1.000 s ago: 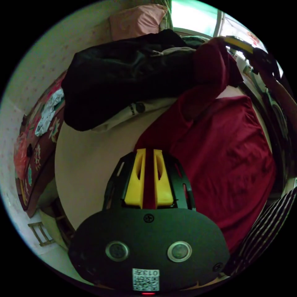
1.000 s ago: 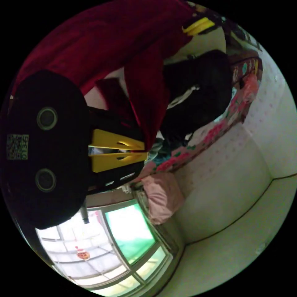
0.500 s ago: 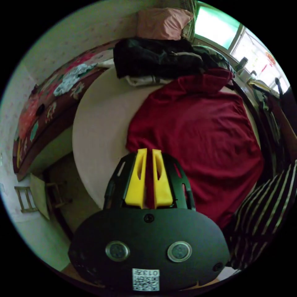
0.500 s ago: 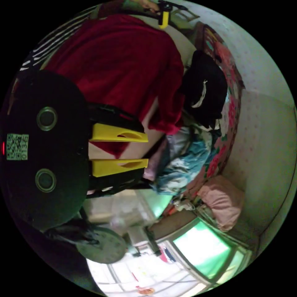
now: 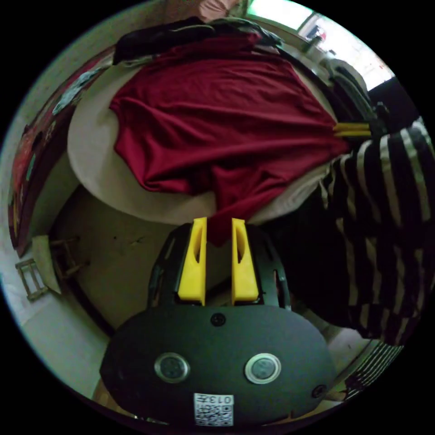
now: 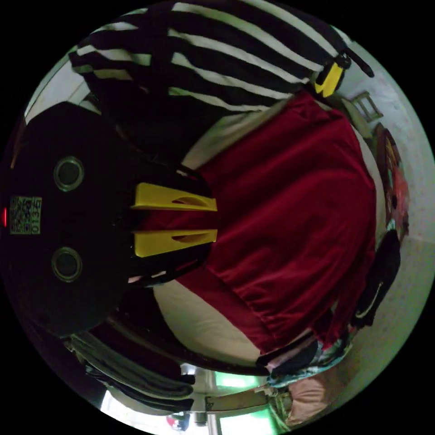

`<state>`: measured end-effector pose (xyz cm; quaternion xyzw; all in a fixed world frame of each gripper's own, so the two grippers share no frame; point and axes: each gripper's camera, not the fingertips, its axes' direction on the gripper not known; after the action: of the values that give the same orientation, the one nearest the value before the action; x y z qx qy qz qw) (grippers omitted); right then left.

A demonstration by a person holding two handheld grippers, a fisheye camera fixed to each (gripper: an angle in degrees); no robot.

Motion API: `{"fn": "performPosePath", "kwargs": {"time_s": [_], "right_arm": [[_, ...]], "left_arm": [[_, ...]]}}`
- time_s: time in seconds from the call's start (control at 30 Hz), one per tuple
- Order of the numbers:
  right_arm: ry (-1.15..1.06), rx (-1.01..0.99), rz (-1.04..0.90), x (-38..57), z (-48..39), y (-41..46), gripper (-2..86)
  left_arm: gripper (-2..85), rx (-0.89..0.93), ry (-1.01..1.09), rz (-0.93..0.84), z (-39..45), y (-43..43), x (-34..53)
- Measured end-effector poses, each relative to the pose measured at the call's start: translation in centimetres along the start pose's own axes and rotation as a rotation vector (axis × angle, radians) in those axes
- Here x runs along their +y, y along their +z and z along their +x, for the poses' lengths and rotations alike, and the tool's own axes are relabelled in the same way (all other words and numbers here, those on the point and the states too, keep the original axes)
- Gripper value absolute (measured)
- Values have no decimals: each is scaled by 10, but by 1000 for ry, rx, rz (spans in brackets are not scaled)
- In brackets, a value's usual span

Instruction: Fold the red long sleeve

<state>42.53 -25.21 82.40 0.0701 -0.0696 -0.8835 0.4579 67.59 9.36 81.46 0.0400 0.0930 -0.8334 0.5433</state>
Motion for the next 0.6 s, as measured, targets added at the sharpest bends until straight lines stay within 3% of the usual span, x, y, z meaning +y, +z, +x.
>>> {"fn": "performPosePath", "kwargs": {"time_s": [0.17, 0.27, 0.4, 0.6], "right_arm": [[-148, 37, -73, 27, -16, 17, 72], [-162, 42, -69, 33, -14, 21, 74], [-179, 51, -59, 40, -13, 29, 73], [-219, 58, -74, 43, -9, 37, 26]], "left_arm": [[92, -276, 201, -149, 75, 54, 18], [113, -386, 196, -74, 95, 60, 13], [117, -418, 236, -105, 109, 83, 7], [51, -412, 209, -157, 117, 93, -2]]}}
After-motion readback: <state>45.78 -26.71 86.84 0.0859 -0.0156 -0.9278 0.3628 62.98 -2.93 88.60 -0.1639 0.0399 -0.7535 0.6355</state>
